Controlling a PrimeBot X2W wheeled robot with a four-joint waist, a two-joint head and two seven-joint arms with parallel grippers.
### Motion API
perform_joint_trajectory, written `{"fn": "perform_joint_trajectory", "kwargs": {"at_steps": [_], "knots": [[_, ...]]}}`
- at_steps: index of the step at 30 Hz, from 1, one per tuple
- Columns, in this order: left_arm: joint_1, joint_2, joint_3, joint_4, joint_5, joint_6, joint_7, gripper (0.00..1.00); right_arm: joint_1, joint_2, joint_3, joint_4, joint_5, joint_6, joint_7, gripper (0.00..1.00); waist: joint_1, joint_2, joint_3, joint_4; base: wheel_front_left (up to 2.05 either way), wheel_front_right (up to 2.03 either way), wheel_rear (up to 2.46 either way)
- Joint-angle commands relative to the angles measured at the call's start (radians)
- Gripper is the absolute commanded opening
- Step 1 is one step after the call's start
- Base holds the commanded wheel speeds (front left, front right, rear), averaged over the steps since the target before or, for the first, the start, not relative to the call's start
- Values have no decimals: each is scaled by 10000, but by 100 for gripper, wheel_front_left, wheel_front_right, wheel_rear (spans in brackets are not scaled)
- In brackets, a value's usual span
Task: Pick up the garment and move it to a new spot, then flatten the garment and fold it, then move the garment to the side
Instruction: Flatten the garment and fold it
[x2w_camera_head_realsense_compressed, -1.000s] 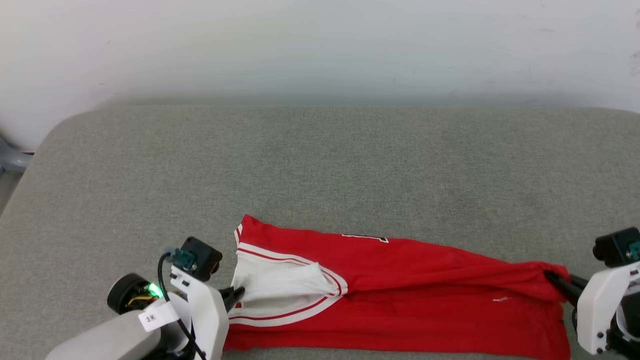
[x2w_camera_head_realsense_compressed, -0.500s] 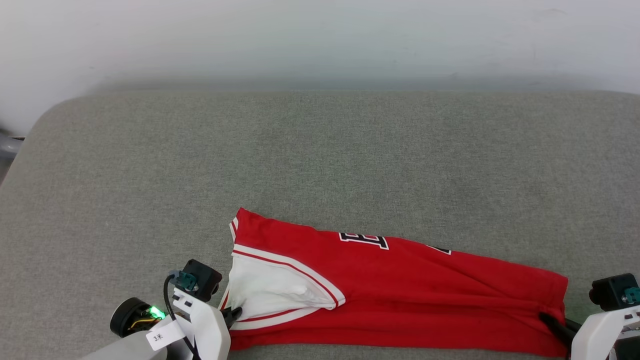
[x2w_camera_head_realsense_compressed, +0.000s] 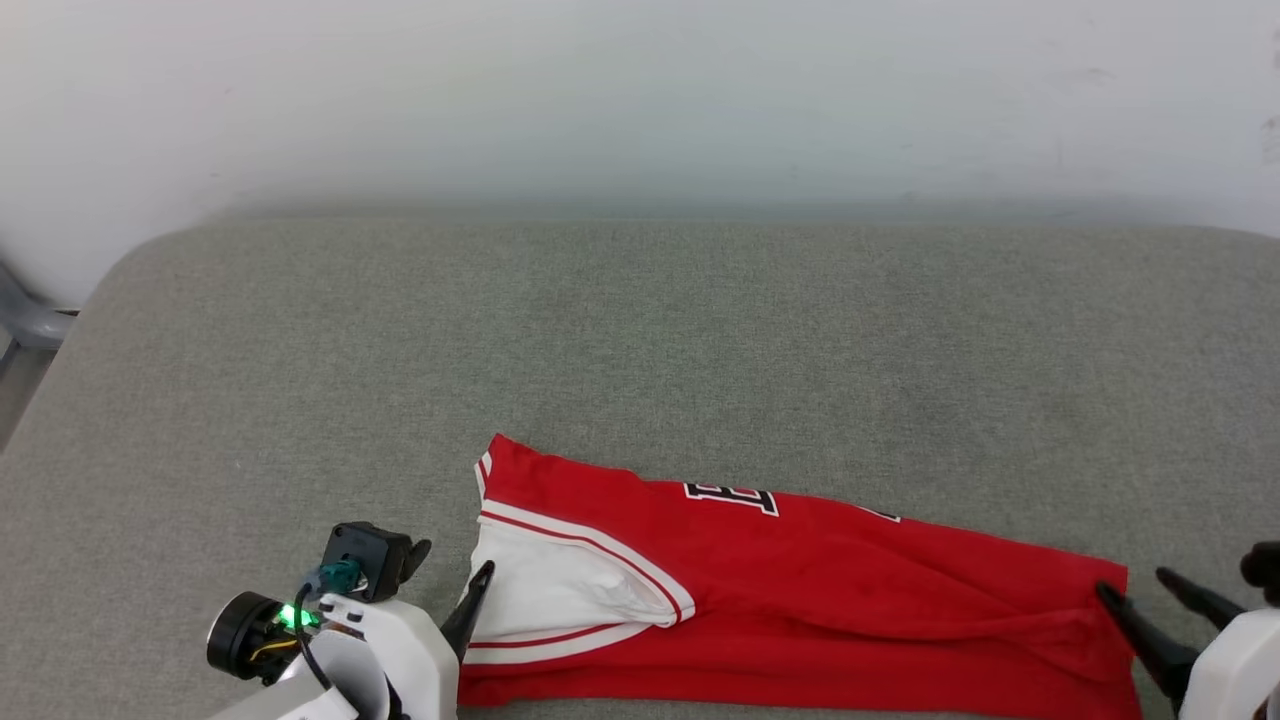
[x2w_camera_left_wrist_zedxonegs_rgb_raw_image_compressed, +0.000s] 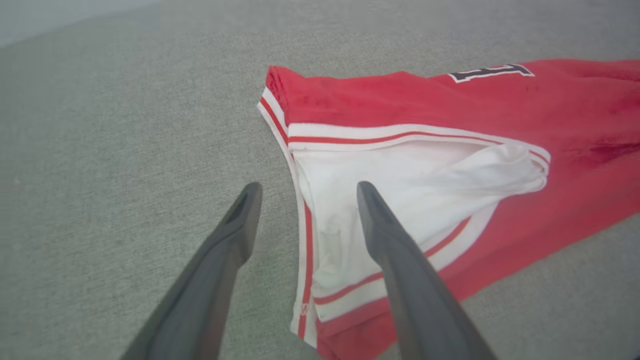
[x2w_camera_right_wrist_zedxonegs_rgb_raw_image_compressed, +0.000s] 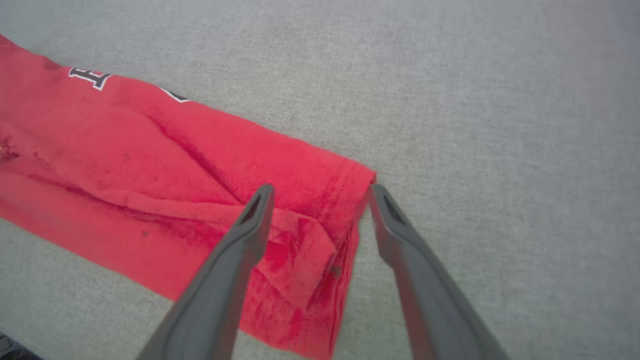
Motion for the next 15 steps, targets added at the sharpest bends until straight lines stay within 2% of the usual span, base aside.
{"fn": "perform_joint_trajectory", "kwargs": {"at_steps": [1, 8, 12, 15], "knots": [[214, -28, 183, -91, 115, 317, -476, 100, 176, -160, -347, -362, -202, -10, -55, 100, 0, -1, -101, -8, 0, 0, 0], [598, -228, 1001, -384, 711, 1305, -1298, 100, 486, -386, -1585, -1189, -514, -10, 826, 100, 0, -1, -250, 94, 0, 0, 0], [958, -389, 1961, -848, 1500, 1856, -1356, 100, 502, -384, -2011, -1368, 12, -10, 1905, 100, 0, -1, -280, 186, 0, 0, 0], [1452, -599, 2768, -1227, 2278, 2058, -1361, 100, 467, -464, -2082, -1259, 432, -10, 2764, 100, 0, -1, -233, 278, 0, 0, 0]]}}
